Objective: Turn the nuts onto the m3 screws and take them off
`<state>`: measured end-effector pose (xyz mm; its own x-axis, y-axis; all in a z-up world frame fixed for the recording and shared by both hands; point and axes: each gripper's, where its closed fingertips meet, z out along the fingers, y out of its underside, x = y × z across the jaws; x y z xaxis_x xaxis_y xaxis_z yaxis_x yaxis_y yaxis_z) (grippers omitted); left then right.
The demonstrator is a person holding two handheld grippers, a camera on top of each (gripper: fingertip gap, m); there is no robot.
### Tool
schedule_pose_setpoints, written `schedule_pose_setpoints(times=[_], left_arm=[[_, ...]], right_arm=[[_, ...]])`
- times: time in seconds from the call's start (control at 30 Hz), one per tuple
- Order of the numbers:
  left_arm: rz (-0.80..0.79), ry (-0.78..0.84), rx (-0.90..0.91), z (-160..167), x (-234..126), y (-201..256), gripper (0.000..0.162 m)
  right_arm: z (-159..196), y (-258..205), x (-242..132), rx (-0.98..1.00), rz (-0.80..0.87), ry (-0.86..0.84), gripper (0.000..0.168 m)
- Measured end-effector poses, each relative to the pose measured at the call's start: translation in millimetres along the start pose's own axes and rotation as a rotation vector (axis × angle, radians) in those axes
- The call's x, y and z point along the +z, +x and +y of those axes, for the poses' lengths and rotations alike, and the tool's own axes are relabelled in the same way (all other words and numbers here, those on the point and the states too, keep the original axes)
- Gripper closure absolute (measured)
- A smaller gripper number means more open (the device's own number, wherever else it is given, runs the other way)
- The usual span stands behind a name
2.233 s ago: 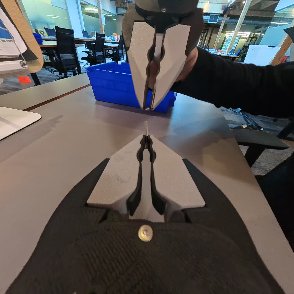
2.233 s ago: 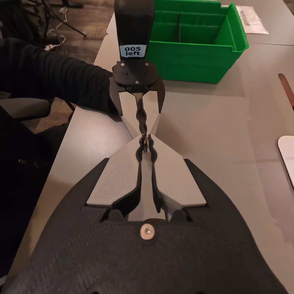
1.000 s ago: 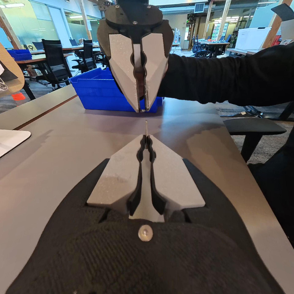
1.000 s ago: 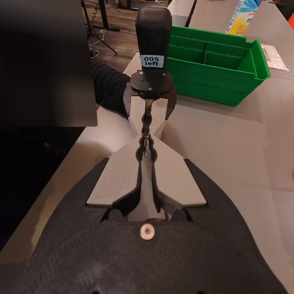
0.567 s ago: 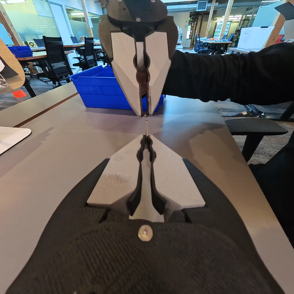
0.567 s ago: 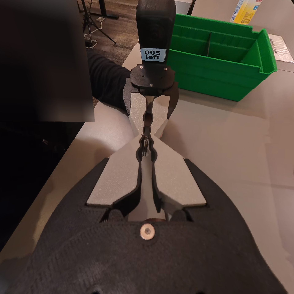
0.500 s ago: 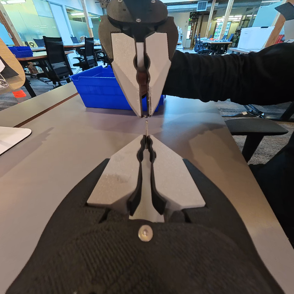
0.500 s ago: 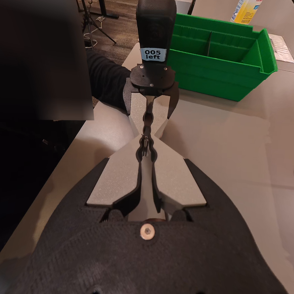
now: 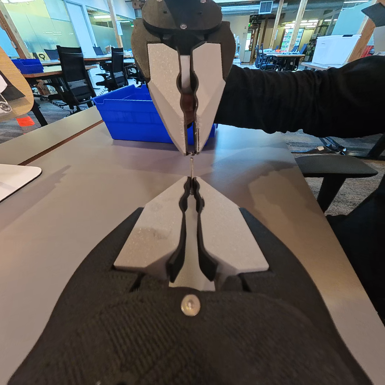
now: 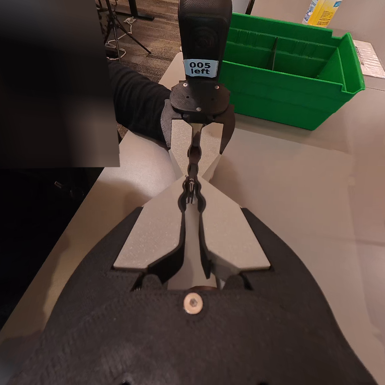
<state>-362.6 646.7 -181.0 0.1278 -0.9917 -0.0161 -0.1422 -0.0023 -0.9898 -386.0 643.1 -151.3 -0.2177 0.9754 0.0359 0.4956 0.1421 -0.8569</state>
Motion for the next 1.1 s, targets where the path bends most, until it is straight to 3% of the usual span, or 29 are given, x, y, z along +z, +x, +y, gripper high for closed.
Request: schedule_pose_setpoints(times=[1.1], left_arm=[[-0.039,-0.031,-0.005,5.3,1.3,-6.3,0.162]], right_arm=[[8.2,6.8,3.7,0.038,0.061,-0.047,0.166]])
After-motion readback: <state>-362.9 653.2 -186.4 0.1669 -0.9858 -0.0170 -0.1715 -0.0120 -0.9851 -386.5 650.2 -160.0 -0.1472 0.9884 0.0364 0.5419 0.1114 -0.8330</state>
